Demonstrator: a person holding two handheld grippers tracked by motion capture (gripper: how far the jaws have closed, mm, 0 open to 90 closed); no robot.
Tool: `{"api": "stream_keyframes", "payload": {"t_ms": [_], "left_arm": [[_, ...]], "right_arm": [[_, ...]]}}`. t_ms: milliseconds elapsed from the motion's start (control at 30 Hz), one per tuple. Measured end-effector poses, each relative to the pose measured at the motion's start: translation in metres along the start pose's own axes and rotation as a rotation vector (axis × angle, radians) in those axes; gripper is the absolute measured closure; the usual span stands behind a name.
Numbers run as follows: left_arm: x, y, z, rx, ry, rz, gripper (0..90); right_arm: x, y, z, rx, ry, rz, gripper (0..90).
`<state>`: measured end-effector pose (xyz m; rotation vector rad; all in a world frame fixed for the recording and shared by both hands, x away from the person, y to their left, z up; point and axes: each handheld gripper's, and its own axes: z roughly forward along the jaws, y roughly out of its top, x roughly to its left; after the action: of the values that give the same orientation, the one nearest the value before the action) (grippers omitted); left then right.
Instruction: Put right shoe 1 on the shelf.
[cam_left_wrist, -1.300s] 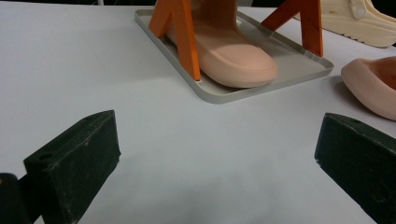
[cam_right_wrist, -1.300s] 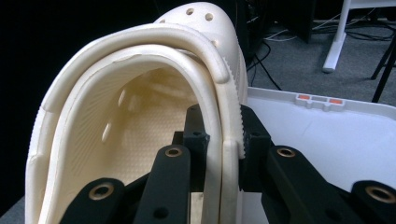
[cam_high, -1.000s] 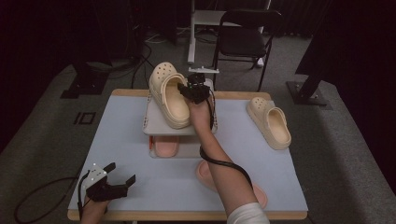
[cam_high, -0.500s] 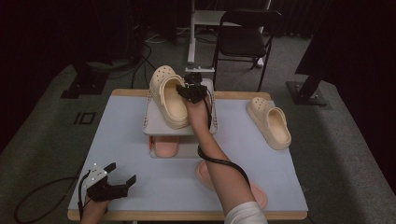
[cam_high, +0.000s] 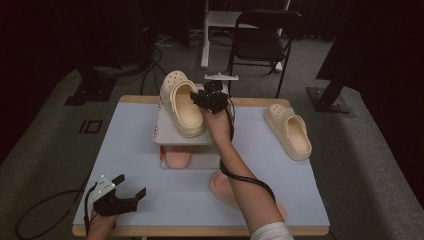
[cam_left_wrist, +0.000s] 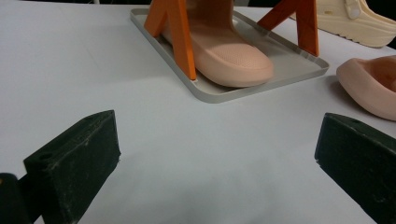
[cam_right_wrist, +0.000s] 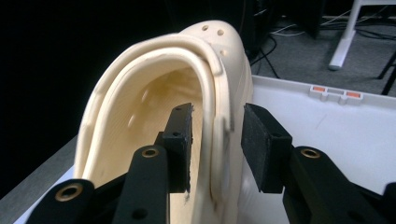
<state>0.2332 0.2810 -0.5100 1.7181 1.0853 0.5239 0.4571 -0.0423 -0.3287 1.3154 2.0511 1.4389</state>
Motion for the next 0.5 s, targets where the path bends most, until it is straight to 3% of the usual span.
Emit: {"api": "stream_keyframes", "payload": {"t_ms": [300,500], "left_arm": [[-0.001,0.0,0.002,-0.005,0.002,-0.005,0.1],[-0.001,0.001,0.001,-0.005,0.003,-0.001,0.1]], "right_arm": [[-0.007,-0.012,-0.031,-0.018,0.006,-0.043,71.2],[-0.011,-0.028,-0.042,0.008,0.017,-0.062,80.5]]}}
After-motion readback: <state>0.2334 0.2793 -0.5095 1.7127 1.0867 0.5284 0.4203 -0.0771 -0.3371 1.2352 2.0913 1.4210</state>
